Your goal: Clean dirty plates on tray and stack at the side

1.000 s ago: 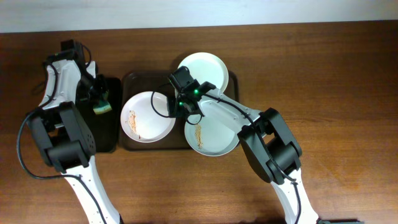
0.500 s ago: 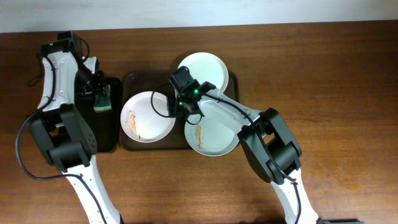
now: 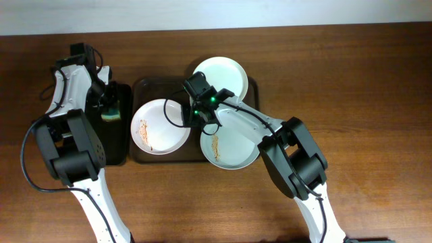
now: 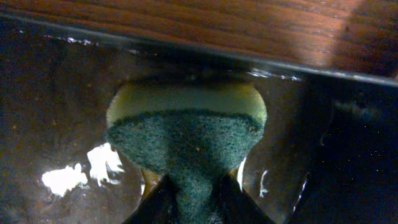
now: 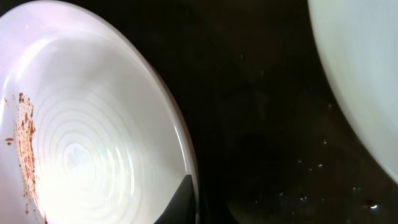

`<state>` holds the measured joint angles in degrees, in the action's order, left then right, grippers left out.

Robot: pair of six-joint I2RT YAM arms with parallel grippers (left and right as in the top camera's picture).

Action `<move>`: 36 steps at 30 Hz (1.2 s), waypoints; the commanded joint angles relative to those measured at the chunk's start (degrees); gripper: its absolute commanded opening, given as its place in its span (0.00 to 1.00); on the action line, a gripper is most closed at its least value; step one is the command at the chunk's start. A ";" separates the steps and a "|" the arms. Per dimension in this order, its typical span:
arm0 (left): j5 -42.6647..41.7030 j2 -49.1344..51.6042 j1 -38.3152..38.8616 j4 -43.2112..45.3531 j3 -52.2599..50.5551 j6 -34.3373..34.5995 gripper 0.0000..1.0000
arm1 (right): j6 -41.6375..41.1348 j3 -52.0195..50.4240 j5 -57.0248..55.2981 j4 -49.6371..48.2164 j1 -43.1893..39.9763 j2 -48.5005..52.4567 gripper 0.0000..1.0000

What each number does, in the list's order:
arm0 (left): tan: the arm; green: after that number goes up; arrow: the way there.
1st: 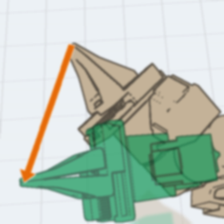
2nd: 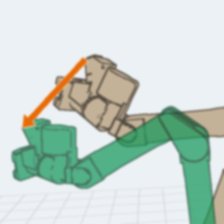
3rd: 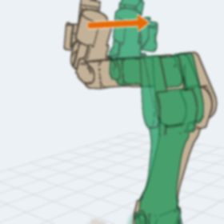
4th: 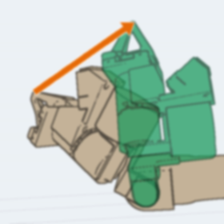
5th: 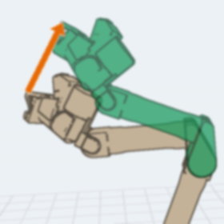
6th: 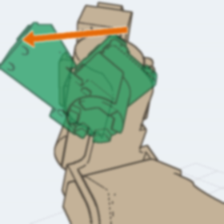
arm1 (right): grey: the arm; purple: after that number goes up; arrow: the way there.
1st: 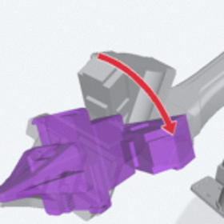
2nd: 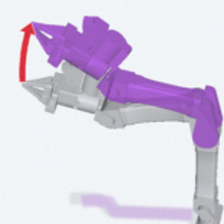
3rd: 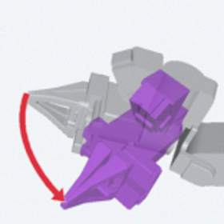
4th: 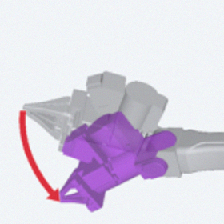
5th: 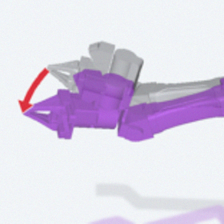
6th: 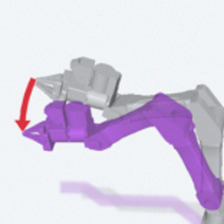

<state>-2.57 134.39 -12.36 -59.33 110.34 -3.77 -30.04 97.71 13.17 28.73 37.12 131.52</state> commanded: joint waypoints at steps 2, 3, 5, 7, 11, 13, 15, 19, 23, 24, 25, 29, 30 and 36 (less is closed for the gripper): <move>-0.66 2.27 0.15 1.05 -0.81 -0.61 0.01 | -0.44 0.72 -0.28 -0.04 0.26 1.14 0.05; -0.63 3.30 0.15 1.05 -0.81 -0.61 0.01 | -0.44 0.72 -0.28 -0.04 0.26 1.14 0.04; -0.66 5.14 0.15 1.01 -0.81 -0.61 0.01 | -0.44 0.72 -0.28 -0.02 0.26 1.14 0.05; -0.68 7.91 0.17 1.05 -0.81 -0.59 0.01 | -0.44 0.72 -0.28 -0.02 0.26 1.14 0.05; -0.70 10.05 0.22 1.29 -0.81 -0.59 0.01 | -0.44 0.72 -0.28 -0.04 0.26 1.14 0.04; -0.74 9.79 0.22 1.25 -0.68 -0.59 0.01 | -0.44 0.72 -0.28 -0.04 0.26 1.14 0.05; -1.14 8.61 0.22 -0.07 0.46 -0.59 0.01 | -0.44 0.72 -0.28 -0.04 0.26 1.14 0.04; -1.11 1.38 0.22 -5.88 5.95 -0.61 0.01 | -0.44 0.87 1.16 0.00 -0.04 0.90 0.05; -1.09 -8.00 0.22 -9.35 6.73 -0.63 0.01 | -0.44 0.87 6.60 0.42 -2.23 0.26 0.05; -1.07 -10.47 0.22 -10.99 6.73 -0.63 0.01 | -0.42 0.87 8.85 0.46 -3.34 0.11 0.05; -1.07 -12.13 0.22 -12.35 6.73 -0.63 0.01 | -0.44 0.87 10.40 0.61 -4.28 0.09 0.05; -1.09 -16.09 0.22 -16.87 6.73 -0.59 0.01 | 2.82 0.90 11.89 1.01 -5.84 0.04 0.04; -1.11 -16.92 0.22 -18.47 6.73 -0.39 0.01 | 2.80 0.90 11.91 0.81 -5.88 -0.02 0.04; -5.38 -18.71 0.24 -24.02 6.73 2.05 0.01 | 2.75 2.43 11.61 1.07 -6.03 -0.04 0.04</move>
<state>-4.19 118.61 -12.34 -82.46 116.57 -2.76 -28.03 97.84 23.68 29.78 30.89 131.52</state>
